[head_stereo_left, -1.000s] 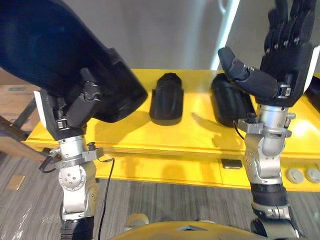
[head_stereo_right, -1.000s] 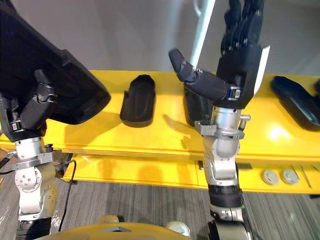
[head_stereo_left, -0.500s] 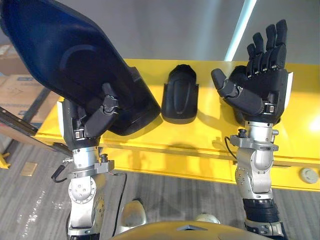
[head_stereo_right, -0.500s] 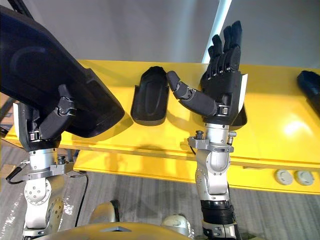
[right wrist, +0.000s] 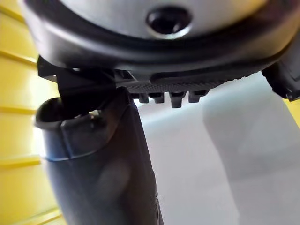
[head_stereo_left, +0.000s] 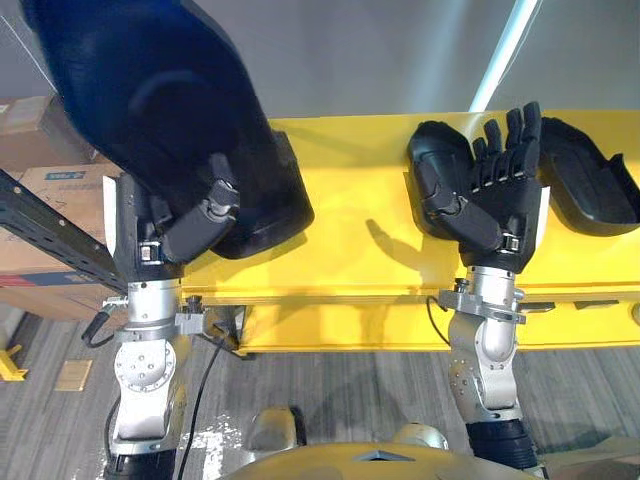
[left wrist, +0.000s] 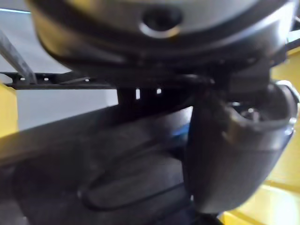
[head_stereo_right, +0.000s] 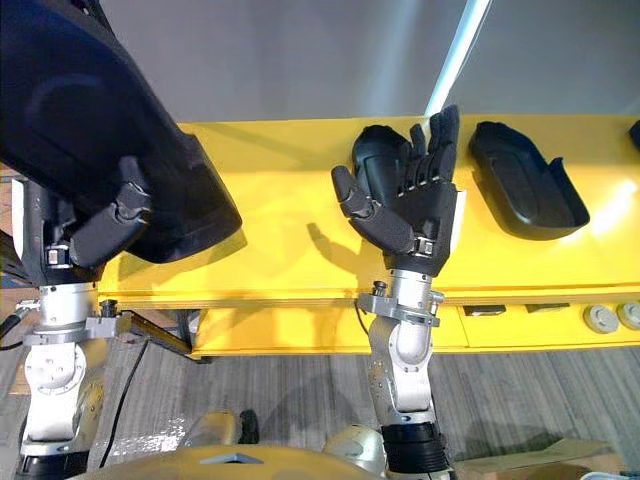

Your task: Walk over and take three plastic housings, then place them on the shelf

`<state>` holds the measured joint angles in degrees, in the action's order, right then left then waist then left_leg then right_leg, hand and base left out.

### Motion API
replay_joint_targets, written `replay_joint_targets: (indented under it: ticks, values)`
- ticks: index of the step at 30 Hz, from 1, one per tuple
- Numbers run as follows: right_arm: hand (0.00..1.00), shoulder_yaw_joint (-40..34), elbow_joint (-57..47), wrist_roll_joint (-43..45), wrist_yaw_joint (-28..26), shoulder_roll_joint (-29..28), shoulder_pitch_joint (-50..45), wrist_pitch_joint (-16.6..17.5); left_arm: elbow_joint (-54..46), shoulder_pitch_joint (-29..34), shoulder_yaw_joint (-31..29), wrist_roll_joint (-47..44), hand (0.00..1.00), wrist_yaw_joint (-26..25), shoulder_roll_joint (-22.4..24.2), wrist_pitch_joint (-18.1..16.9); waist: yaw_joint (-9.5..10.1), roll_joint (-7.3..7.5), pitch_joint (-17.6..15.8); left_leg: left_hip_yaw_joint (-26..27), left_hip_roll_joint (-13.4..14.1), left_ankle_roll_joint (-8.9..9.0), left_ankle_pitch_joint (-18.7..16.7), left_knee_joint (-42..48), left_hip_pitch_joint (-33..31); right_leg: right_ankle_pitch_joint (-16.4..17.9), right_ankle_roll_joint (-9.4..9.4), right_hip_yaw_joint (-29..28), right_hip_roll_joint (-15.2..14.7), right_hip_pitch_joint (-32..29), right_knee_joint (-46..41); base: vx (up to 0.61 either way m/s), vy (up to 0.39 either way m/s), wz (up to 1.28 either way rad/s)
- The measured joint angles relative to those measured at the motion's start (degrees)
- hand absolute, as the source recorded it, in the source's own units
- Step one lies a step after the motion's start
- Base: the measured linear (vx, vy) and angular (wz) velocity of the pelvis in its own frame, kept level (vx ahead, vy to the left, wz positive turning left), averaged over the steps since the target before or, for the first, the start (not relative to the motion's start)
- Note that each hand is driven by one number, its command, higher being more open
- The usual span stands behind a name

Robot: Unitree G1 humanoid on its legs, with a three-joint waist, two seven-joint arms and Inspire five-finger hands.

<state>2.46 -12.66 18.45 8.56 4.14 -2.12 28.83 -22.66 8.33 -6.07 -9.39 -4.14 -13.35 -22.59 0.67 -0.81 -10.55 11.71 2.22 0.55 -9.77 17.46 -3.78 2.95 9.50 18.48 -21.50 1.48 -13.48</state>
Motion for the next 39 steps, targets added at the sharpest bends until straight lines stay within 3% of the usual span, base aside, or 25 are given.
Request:
replay_joint_targets:
  ticks: [7,13,17,22,31,39]
  values:
    - [1.00,-3.3,-0.2,0.1,-1.4,2.3,-0.3,-0.8,3.3,0.1,4.4,0.8,0.00,-1.7,0.2,5.2,-1.35,-0.97,0.6,-0.9,1.3,1.75,2.4,-2.1,0.2,-0.5,0.06,0.1,3.9,2.8,5.8,-0.05,-0.051,0.01]
    - [1.00,-3.7,-1.9,0.2,-7.7,6.2,-0.5,-1.2,6.6,-0.6,4.6,-0.7,0.00,2.1,-0.3,12.4,-2.56,-1.61,1.1,-0.8,3.3,3.90,7.4,-9.7,2.7,-1.0,-0.56,-0.1,6.7,1.9,6.2,-0.06,-0.099,-0.04]
    - [1.00,-3.1,-1.9,2.9,-11.1,8.2,-0.9,-2.6,19.3,-8.4,4.2,-2.3,0.00,0.7,-3.7,16.5,-2.52,-2.28,1.5,0.7,2.9,3.94,10.3,-15.0,5.0,-0.8,-0.84,-1.6,6.7,0.3,4.9,-0.03,-0.018,-0.13]
    - [1.00,-1.8,-1.9,5.1,-15.7,9.7,-1.9,-3.8,27.8,-14.4,0.3,-1.7,0.00,-1.4,-11.1,16.7,-2.99,-2.16,1.5,2.1,2.4,3.81,11.3,-17.8,7.3,-0.8,-0.83,-3.4,6.6,0.0,4.5,-0.01,0.017,-0.17]
    - [1.00,4.1,-1.9,7.8,-23.2,12.5,-0.2,-6.0,41.3,-24.7,0.1,-1.7,0.00,-1.8,-16.9,17.0,-3.08,-2.13,1.6,1.9,2.2,3.75,13.3,-20.9,8.2,-0.8,-0.81,-3.2,6.7,-0.5,4.4,0.00,0.001,0.01]
    - [1.00,11.9,-1.7,7.8,-24.5,13.5,4.8,-9.9,48.6,-33.9,3.0,-4.8,0.00,6.2,-19.7,21.6,-3.16,-2.18,1.6,0.2,2.2,3.59,14.7,-21.7,6.7,-0.7,-0.92,-1.7,6.7,-1.3,3.8,-0.03,0.005,0.11]
